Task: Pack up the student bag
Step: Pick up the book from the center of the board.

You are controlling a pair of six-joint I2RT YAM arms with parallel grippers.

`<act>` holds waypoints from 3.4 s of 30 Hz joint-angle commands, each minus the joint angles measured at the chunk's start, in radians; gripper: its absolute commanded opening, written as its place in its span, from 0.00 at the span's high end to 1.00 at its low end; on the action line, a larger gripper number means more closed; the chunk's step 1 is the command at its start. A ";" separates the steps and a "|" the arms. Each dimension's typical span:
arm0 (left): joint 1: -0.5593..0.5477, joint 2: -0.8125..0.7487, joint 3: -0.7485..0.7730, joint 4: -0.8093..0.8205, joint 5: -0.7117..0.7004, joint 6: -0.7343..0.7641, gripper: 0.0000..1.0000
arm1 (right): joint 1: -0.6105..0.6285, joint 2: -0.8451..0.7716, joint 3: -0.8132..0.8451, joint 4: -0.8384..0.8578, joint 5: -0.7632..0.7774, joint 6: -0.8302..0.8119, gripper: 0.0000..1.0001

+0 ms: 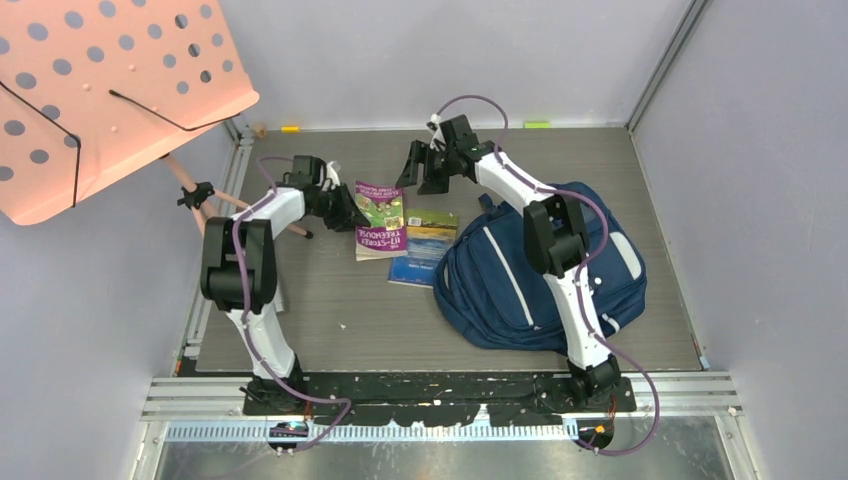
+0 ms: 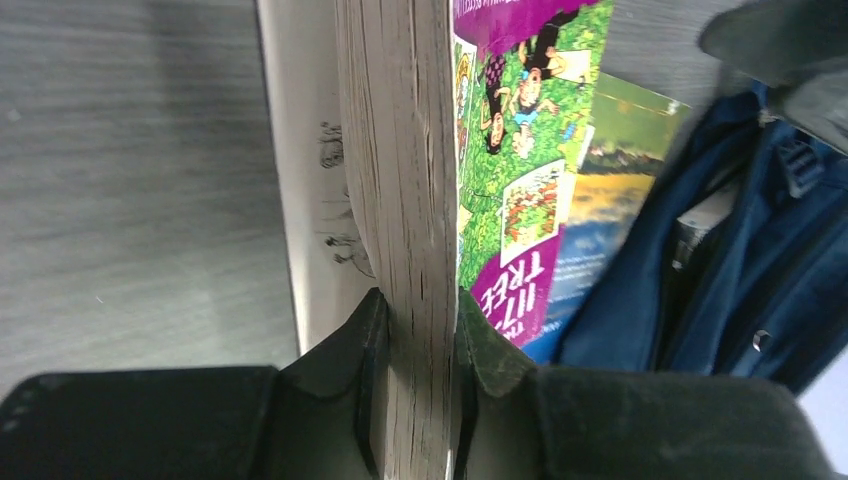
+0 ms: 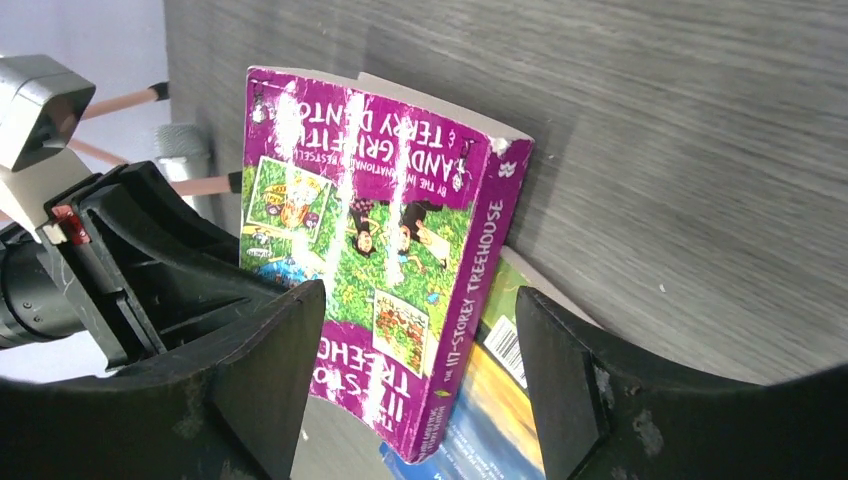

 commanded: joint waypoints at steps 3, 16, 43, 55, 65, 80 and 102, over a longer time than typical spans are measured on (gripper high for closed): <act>-0.007 -0.215 -0.053 0.148 0.107 -0.121 1.00 | -0.051 -0.118 -0.128 0.280 -0.309 0.139 0.26; -0.008 -0.507 -0.138 0.359 0.192 -0.302 1.00 | -0.113 -0.504 -0.419 0.523 -0.380 0.315 0.24; -0.014 -0.565 -0.105 0.512 0.293 -0.360 1.00 | -0.001 -0.440 -0.305 0.327 -0.405 0.176 0.28; -0.006 -0.571 -0.096 0.546 0.275 -0.405 0.29 | 0.000 -0.530 -0.262 0.552 -0.328 0.320 0.99; -0.004 -0.532 -0.055 0.696 0.367 -0.545 0.11 | -0.004 -0.572 -0.140 0.687 -0.451 0.486 0.99; 0.030 -0.502 -0.073 1.102 0.432 -0.878 0.34 | -0.004 -0.574 -0.178 0.830 -0.508 0.615 0.99; 0.045 -0.617 -0.131 0.379 0.298 -0.322 1.00 | 0.000 -0.760 -0.226 -0.128 -0.074 -0.213 0.31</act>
